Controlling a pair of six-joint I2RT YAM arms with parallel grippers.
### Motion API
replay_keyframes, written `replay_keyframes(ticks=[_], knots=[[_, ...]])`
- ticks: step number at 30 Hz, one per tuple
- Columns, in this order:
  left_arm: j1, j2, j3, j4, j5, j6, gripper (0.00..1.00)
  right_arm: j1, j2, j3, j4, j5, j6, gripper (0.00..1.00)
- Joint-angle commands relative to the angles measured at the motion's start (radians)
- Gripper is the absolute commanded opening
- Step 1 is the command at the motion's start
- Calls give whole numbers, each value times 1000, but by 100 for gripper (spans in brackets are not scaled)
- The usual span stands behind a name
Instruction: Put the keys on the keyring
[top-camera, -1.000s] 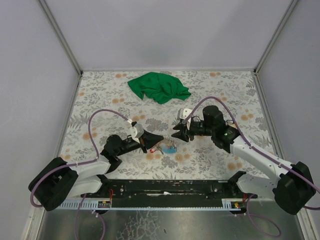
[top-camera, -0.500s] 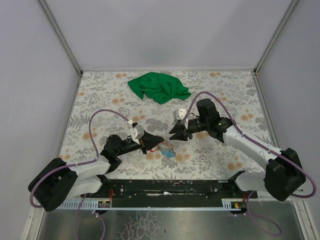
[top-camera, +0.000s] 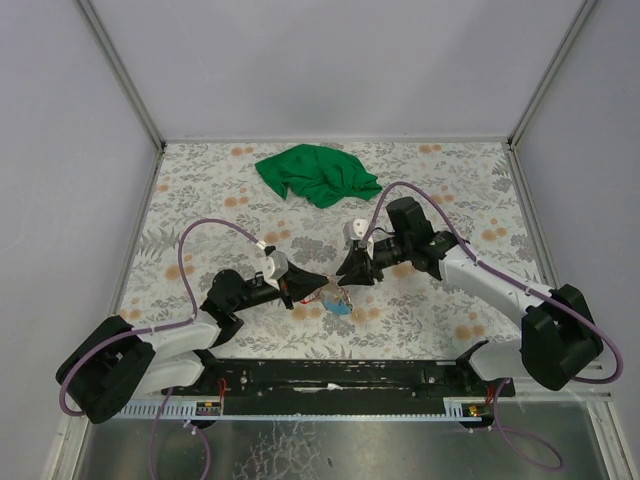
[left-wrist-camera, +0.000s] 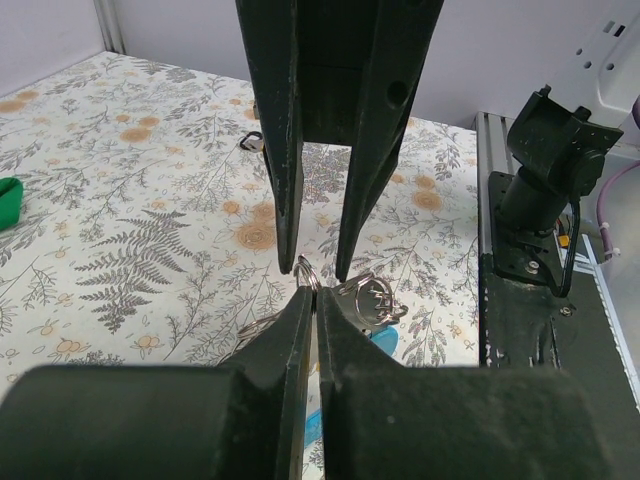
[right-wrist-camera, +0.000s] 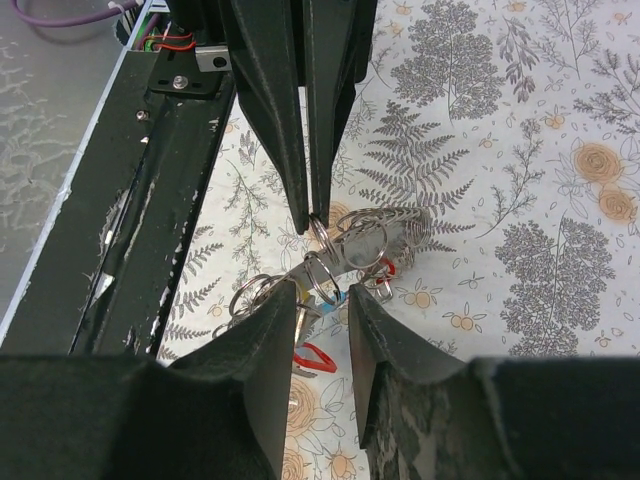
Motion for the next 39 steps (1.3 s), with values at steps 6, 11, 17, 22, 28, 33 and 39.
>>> replay_keyframes(ticks=[6, 11, 17, 22, 28, 33, 39], knots=[[5, -19, 31, 74, 17, 13, 0, -5, 20, 60, -13, -63, -14, 28], [5, -22, 30, 74, 14, 11, 0, -5, 23, 63, -19, -64, -6, 18], [5, -36, 18, 74, -23, 8, 0, -5, -2, 55, -27, -29, 4, 6], [5, -43, 7, 75, -70, -7, 6, -5, -45, 37, -12, -6, 17, 3], [5, -63, -7, 75, -127, -24, 16, -4, -79, 29, 3, 23, 31, 0], [4, -96, -4, 30, -108, -9, 27, -4, -92, 31, 6, 38, 46, 0], [-10, -117, 37, -24, -51, -15, 32, -3, -111, 26, 19, 56, 62, 0]])
